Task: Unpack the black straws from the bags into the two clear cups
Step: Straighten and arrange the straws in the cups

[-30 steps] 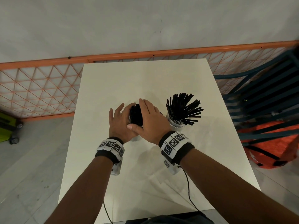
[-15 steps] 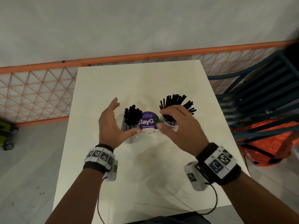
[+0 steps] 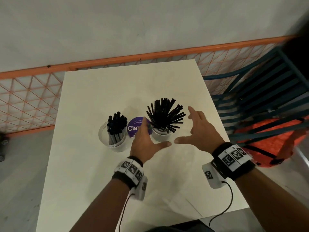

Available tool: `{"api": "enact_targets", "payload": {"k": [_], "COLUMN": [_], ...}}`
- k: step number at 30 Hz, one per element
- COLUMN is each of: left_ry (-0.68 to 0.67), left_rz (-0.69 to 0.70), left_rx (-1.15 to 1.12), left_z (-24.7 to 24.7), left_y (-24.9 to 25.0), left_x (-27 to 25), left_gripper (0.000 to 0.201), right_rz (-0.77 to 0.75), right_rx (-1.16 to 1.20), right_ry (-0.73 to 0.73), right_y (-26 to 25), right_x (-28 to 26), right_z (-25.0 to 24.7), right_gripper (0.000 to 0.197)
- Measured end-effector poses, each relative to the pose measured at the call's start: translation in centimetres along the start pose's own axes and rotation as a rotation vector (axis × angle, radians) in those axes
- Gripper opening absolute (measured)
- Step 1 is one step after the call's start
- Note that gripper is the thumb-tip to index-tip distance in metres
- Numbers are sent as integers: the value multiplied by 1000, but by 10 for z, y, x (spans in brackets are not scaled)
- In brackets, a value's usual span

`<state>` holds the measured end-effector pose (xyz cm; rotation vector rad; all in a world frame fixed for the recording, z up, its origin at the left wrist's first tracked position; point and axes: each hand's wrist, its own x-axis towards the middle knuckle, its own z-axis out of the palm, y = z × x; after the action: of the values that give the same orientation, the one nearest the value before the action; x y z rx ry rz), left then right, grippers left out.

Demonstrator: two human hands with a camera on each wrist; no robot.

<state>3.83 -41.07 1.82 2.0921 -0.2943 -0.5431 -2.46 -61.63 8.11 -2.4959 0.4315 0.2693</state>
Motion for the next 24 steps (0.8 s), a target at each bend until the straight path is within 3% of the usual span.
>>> {"api": "enact_targets", "payload": {"k": [4,10,14,19,24], "left_ry": [-1,-32,13,83,114], "left_rz": [107,219,251,254,250], "left_rx": [67,275,290,286,305], "left_z": [1,10,11,14,10], "left_y": [8,31,43,53,50], "left_x": [40,61,63,67,71], "left_gripper": [105,113,112,66,68], "right_rz": [-12,-33,-65,-76,-56], "right_rx": [47,175,263,326,326], "right_ry": [-130,-94,-87,-73,-26], "right_y": [3,1,4,-7,-12], "right_x": [24,47,50,52,54], "right_z": [0,0,-3,-1,-1], "right_gripper": [132,120,89,61,48]}}
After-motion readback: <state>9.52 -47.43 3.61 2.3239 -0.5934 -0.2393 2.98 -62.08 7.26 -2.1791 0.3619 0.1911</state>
